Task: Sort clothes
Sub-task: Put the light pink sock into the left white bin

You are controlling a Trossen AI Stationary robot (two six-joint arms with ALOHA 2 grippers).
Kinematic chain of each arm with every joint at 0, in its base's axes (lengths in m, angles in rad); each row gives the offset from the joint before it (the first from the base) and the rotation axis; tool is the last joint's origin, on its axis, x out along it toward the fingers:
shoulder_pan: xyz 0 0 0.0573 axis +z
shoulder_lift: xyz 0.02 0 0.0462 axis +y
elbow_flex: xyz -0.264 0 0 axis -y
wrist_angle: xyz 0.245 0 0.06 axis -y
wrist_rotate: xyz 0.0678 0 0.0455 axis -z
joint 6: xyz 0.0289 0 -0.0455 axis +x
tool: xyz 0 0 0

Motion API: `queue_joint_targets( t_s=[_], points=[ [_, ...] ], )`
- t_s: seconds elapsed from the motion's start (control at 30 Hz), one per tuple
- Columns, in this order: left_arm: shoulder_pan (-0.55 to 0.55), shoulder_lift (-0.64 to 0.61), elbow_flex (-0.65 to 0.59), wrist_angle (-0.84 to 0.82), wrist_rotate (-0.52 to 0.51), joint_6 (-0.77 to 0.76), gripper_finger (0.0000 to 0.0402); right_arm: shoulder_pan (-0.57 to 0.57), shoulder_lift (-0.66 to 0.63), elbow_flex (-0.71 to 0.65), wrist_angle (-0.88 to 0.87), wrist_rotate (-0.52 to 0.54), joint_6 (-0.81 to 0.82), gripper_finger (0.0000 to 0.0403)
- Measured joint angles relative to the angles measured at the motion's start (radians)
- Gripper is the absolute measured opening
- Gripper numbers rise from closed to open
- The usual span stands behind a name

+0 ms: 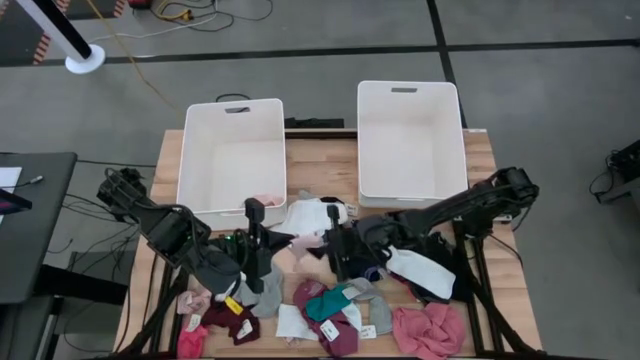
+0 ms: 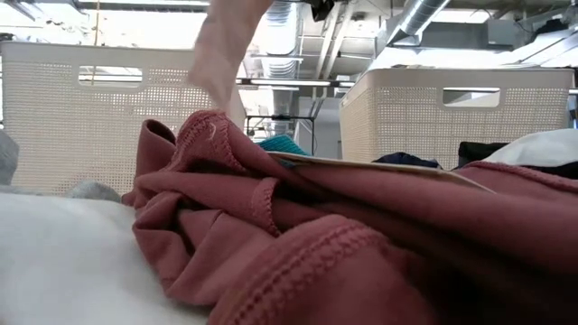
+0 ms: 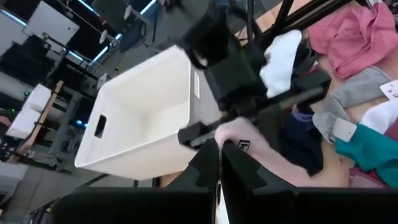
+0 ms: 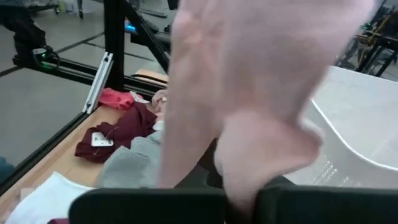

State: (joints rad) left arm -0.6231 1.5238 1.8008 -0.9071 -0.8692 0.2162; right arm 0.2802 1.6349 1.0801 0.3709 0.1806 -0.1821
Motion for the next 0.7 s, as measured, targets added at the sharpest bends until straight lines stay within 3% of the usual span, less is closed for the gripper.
queue_joint_targets(
  t_s=[0.13, 0.37, 0.5, 0.7],
  points=[
    [0.0, 0.0, 0.0, -0.139, 0.0, -0.129, 0.002, 0.002, -0.035, 0.0, -0.012, 0.0, -0.01, 0.0006],
    [-0.041, 0.0, -0.01, -0.476, 0.006, -0.534, 0.0085, 0.005, -0.115, 0.0, -0.027, 0.0, -0.058, 0.0002],
    [-0.093, 0.0, -0.024, -0.558, 0.034, -0.706, 0.0128, -0.006, -0.156, 0.0, -0.024, 0.0, -0.087, 0.0001],
    [-0.173, 0.0, -0.076, -0.564, 0.075, -0.839, 0.0174, -0.04, -0.196, 0.012, -0.025, 0.0, -0.117, 0.0001]
  ],
)
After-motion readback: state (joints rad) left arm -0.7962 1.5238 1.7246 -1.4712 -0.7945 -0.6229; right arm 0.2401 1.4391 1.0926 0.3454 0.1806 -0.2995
